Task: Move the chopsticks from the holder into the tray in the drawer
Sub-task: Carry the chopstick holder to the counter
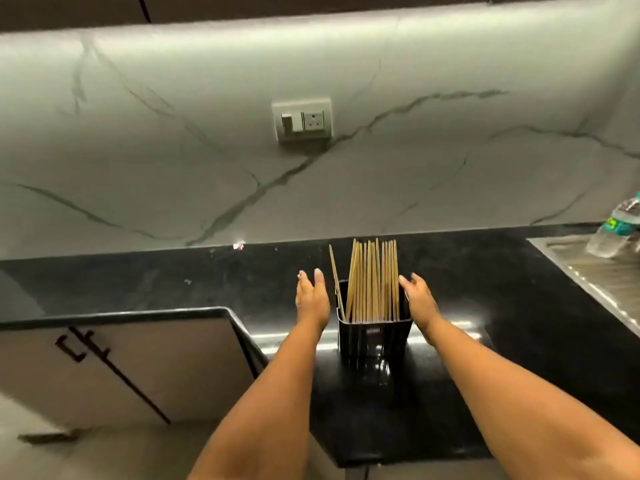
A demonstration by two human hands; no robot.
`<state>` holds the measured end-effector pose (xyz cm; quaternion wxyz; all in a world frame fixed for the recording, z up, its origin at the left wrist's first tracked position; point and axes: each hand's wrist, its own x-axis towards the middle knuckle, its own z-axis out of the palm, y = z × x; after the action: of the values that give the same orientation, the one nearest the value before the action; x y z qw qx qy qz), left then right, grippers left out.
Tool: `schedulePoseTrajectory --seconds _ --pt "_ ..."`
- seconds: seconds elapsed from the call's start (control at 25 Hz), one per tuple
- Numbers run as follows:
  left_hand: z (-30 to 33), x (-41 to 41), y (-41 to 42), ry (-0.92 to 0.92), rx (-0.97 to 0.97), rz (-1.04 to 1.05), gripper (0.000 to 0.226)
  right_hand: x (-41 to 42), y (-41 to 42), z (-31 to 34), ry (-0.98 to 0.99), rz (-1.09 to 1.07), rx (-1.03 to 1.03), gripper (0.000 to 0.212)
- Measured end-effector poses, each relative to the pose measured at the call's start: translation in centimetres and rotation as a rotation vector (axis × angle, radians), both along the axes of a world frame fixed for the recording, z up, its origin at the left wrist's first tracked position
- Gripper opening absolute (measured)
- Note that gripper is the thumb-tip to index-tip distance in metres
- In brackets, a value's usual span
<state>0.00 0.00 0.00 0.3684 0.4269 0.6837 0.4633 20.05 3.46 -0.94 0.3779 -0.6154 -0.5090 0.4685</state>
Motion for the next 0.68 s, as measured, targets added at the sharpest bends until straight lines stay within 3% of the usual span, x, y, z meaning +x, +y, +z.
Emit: schedulePoseTrajectory --seconds 0.08,0.28,0.48,0.68 --pt "-1.5 0.3 0.7 -0.174 -0.087 0.017 0.065 -0.3 0.4 -1.3 0.186 -0.009 -0.086 0.057" --pt "-3.6 1.6 0.0 -0.442 -0.247 -0.028 0.067 -1.0 -0.1 -1.6 0.331 0.028 -0.107 0.044" --pt "-3.6 0.8 -2.5 -0.542 -0.19 -0.037 0.056 -2.8 -1.9 -1.0 0.336 0.096 -0.107 0.043" --pt "-1.6 -2.3 -8.6 -0.579 -0.042 0.12 0.054 -6.8 -4.9 0.9 0.327 0.317 -0.078 0.044"
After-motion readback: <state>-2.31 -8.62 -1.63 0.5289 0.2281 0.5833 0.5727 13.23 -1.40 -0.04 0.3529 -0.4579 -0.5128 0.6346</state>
